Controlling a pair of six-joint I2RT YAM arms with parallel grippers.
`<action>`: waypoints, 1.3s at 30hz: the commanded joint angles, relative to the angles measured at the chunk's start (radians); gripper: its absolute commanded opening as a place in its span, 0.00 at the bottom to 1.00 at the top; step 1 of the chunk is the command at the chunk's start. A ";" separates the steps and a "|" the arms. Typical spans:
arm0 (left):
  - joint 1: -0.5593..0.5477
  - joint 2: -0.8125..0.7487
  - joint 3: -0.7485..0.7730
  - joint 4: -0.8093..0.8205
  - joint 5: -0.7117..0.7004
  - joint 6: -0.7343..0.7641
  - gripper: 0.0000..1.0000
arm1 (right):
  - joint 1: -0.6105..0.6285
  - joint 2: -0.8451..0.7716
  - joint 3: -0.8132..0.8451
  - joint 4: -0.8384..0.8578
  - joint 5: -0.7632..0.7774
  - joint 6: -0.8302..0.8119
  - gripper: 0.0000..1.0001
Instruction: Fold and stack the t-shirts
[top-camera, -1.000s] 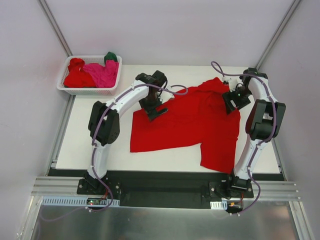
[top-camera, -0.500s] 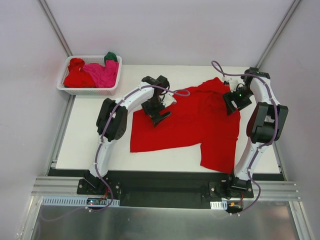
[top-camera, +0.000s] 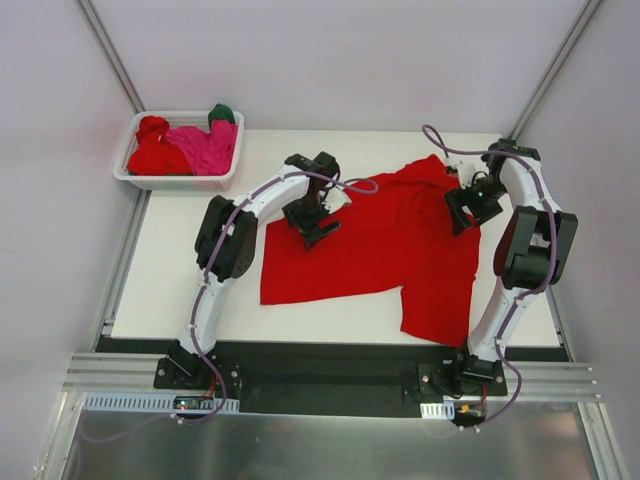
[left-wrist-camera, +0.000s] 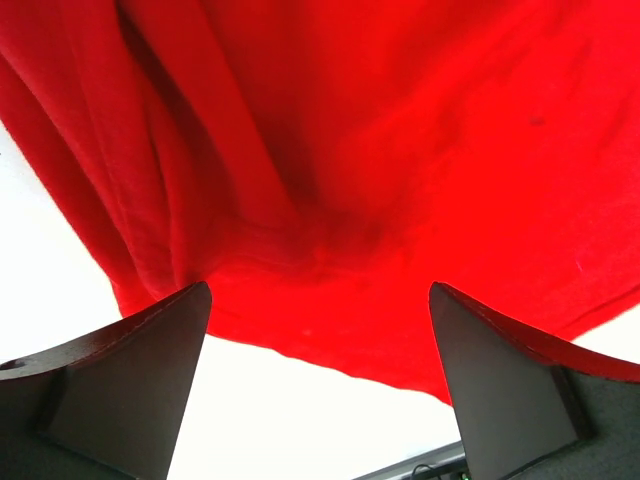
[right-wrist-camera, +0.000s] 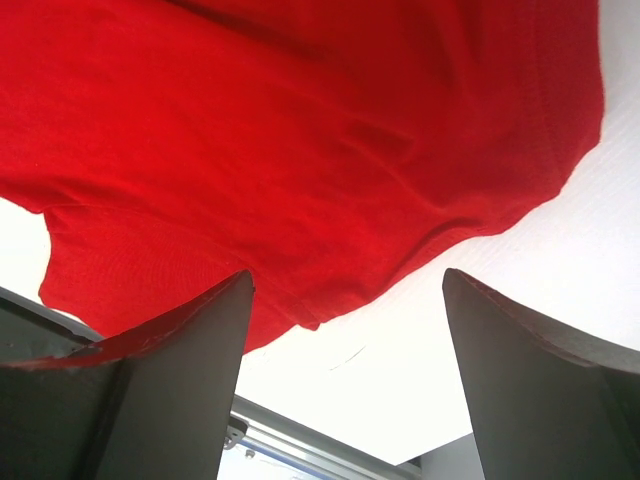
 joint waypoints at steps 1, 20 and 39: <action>0.009 0.027 0.016 -0.002 -0.034 -0.014 0.90 | 0.004 -0.061 -0.006 -0.033 -0.035 -0.015 0.80; 0.011 0.047 0.037 -0.003 0.020 -0.014 0.68 | 0.006 -0.071 -0.031 -0.033 -0.035 -0.019 0.80; 0.018 0.093 0.025 0.004 -0.048 -0.006 0.36 | 0.004 -0.085 -0.055 -0.032 -0.041 -0.019 0.80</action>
